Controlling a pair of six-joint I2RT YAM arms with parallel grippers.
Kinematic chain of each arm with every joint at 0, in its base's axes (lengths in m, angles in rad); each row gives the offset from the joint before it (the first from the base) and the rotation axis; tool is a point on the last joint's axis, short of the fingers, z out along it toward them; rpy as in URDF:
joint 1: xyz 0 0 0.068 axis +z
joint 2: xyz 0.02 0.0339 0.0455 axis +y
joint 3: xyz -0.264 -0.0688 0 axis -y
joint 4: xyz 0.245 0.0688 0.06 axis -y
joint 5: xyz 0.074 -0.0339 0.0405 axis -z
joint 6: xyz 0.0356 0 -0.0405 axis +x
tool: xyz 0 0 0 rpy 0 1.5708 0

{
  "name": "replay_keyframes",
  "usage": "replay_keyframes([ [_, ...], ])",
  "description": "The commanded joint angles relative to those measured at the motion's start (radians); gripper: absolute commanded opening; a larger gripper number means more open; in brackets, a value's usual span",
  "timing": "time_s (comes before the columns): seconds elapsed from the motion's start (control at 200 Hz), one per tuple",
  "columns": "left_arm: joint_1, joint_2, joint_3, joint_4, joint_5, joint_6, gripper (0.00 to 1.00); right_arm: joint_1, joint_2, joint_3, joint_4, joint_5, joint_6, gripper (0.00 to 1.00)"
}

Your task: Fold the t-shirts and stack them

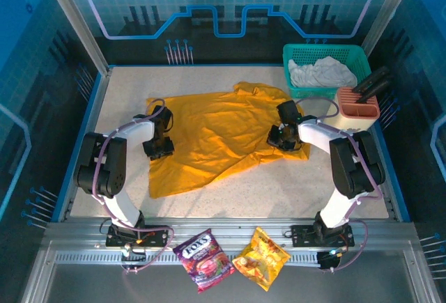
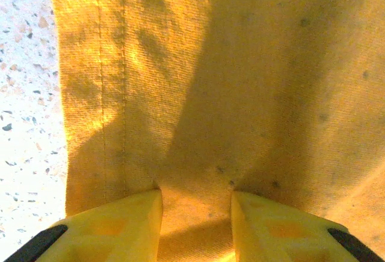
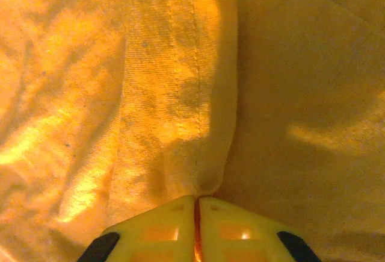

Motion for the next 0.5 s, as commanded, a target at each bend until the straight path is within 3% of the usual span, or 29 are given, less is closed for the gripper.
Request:
replay_keyframes([
  [0.0,-0.007,-0.004,0.012,-0.045,-0.025,0.003,0.36,0.002,-0.025,0.016,-0.001,-0.026,0.009,0.00],
  [0.27,-0.009,-0.017,0.013,-0.047,-0.025,0.001,0.36,0.058,-0.301,-0.069,-0.086,0.063,0.128,0.00],
  [0.495,-0.012,-0.013,0.017,-0.034,-0.014,0.006,0.36,0.261,-0.579,-0.293,-0.148,0.259,0.509,0.00],
])
